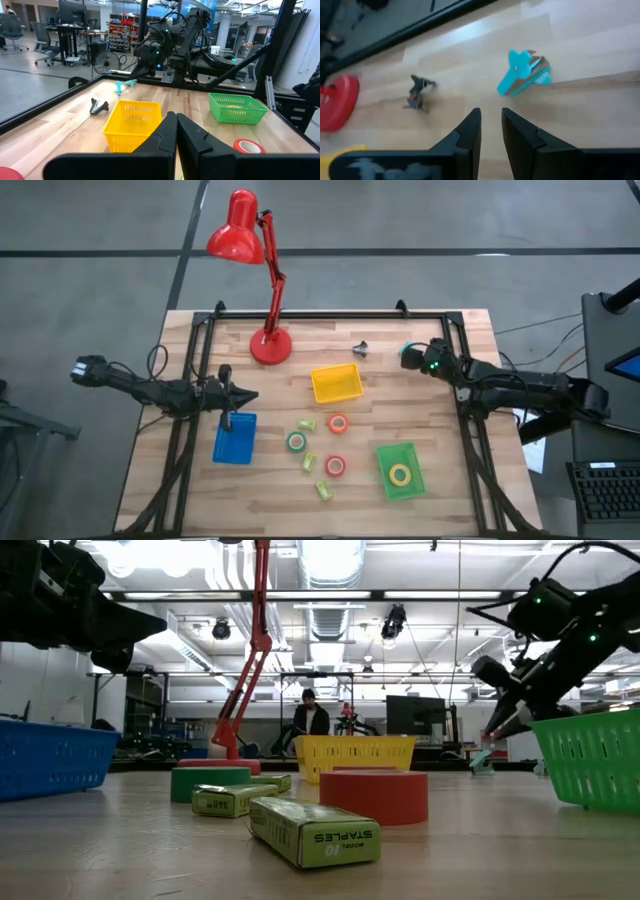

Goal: Pick and place Stapler, Stapler remover, tape
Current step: Put the left light blue staple remover into the yellow bin

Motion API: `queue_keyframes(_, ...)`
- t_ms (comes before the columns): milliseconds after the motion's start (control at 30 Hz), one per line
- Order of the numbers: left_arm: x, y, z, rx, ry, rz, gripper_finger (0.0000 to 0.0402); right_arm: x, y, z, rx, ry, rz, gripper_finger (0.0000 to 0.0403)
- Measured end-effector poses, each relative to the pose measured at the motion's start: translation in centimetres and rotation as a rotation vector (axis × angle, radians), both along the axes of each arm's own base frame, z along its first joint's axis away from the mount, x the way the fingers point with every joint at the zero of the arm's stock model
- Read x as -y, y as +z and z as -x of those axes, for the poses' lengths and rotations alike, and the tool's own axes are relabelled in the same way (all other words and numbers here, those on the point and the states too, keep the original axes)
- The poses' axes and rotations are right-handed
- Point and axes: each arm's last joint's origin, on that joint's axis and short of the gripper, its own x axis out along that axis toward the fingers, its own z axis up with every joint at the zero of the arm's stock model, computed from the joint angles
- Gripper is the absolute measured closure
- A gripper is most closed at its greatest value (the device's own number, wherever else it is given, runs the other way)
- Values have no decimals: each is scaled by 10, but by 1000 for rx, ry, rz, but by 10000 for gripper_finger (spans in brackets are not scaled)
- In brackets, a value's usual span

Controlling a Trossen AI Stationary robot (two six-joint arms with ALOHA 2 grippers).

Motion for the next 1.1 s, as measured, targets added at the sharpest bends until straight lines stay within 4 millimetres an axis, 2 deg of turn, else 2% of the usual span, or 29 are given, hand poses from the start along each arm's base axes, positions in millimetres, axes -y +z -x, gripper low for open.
queue_keyframes(267,0,0,0,0,0,0,392,0,-18,6,27,-81,-27,331)
queue_keyframes(633,0,0,0,0,0,0,392,11,-31,4,18,-202,1,334)
queue_keyframes(933,0,0,0,0,1,0,392,18,-33,-7,29,-185,34,335)
queue_keyframes(1100,0,0,0,0,0,0,392,22,-35,-7,10,-199,30,335)
